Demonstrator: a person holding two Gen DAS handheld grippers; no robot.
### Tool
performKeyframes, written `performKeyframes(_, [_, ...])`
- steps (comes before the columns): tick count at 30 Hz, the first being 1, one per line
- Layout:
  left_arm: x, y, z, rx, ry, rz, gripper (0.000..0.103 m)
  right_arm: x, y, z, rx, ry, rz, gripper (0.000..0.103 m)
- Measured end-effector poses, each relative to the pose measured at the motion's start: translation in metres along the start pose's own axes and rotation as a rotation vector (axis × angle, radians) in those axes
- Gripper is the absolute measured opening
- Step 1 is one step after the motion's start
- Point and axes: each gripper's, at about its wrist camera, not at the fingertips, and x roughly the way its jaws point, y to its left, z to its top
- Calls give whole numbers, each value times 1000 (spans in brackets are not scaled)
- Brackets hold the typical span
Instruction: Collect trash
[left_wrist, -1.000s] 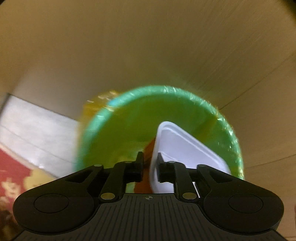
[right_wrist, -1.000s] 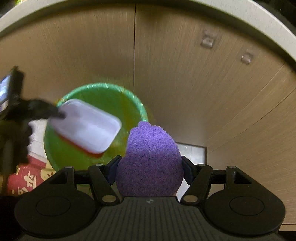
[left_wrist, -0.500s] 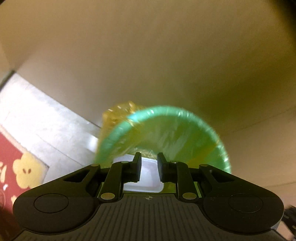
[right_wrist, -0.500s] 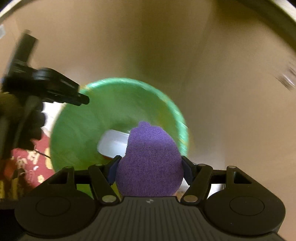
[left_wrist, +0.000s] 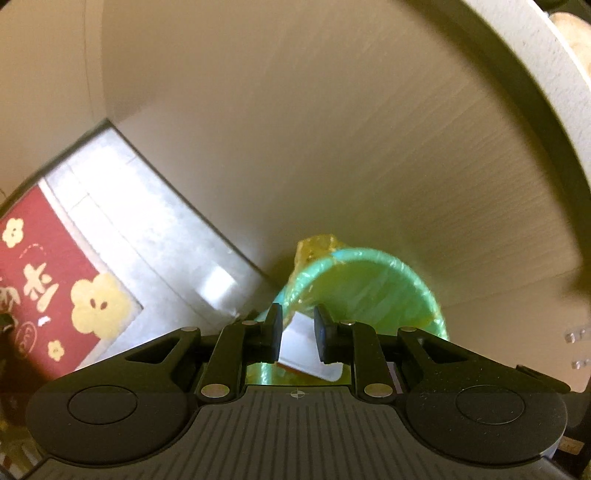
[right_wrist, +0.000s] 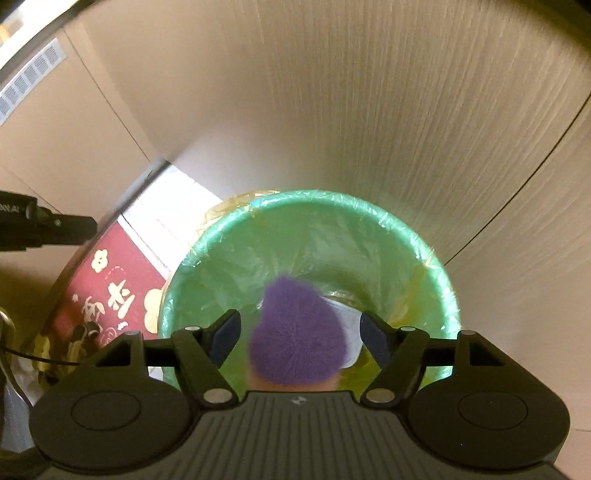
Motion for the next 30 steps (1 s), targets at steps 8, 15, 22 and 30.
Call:
performKeyframes(8, [-14,-22,-1,30,-16,-36,21,-30,-11,8,54,-62,-55,73])
performKeyframes(15, [-48,-93,22,210,-52,-177,21,-121,-18,10,24,-233,-200,73])
performKeyframes(22, [-88,-191,38,456,-124,-403,21,-207,-57,-19,203,-419,-421,73])
performKeyframes(30, [-71,-282,37,531,7,-532,21,-255,-109,-43,428,-574,-519,73])
